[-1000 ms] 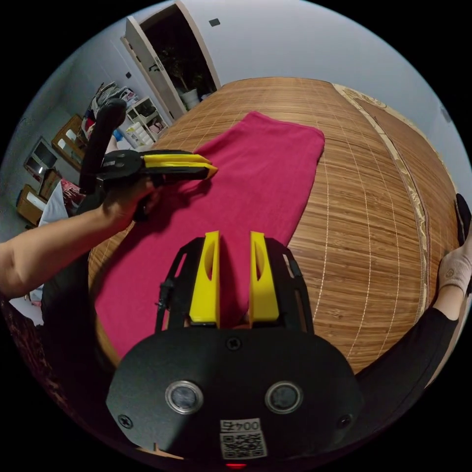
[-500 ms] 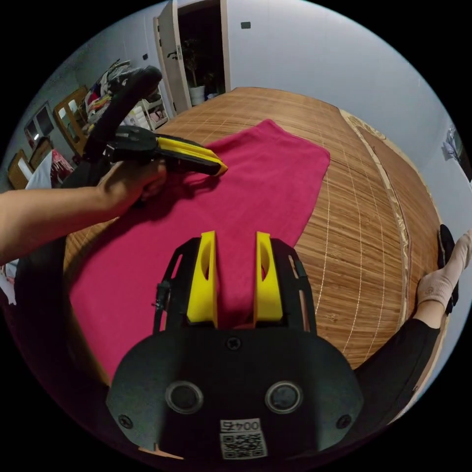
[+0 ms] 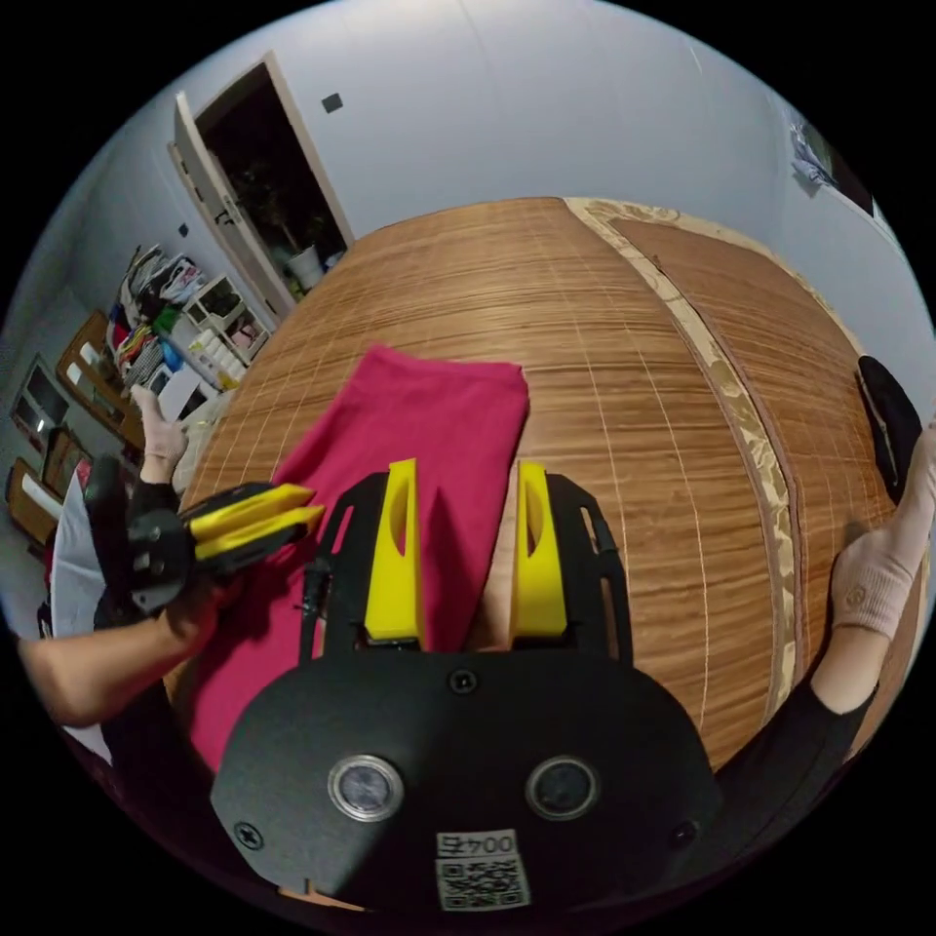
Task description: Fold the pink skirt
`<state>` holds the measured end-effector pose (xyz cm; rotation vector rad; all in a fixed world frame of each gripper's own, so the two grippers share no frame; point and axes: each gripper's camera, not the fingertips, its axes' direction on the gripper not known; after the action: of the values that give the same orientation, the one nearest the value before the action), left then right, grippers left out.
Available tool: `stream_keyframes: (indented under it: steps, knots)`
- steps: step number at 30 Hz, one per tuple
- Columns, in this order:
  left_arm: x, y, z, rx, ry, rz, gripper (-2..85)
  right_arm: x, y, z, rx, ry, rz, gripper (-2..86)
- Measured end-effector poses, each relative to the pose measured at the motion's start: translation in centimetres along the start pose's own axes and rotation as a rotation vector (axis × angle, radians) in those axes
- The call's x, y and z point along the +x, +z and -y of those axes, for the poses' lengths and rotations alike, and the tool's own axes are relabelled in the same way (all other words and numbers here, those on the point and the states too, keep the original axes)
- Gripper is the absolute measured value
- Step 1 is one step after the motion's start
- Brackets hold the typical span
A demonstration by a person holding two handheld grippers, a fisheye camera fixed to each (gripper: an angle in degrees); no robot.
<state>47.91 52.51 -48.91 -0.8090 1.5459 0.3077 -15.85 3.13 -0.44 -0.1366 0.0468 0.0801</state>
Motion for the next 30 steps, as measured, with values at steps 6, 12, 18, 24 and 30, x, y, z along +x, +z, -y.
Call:
stream_keyframes:
  steps: [6, 12, 18, 24, 30]
  knots:
    - [-0.1, 0.3, 0.2, 0.002, -0.001, -0.002, 6.7, 1.3, 2.3, 3.5, -0.030, 0.099, 0.030, 14.0]
    - [-0.4, 0.7, 0.5, 0.002, -0.004, -0.009, 6.6, 2.4, 3.6, 4.3, -0.047, 0.192, 0.106, 10.3]
    - [-0.9, 0.9, 0.8, 0.003, -0.008, -0.022, 6.5, -0.7, 4.0, 5.2, -0.071, 0.004, -0.102, 5.0]
    - [-1.3, 1.1, 1.2, 0.002, -0.007, -0.023, 6.3, -1.1, 4.6, 4.4, -0.075, -0.025, -0.088, 9.3]
    - [-1.7, 1.3, 1.7, 0.002, -0.005, -0.018, 6.4, -4.8, 0.4, -1.6, 0.027, -0.163, -0.043, 13.7]
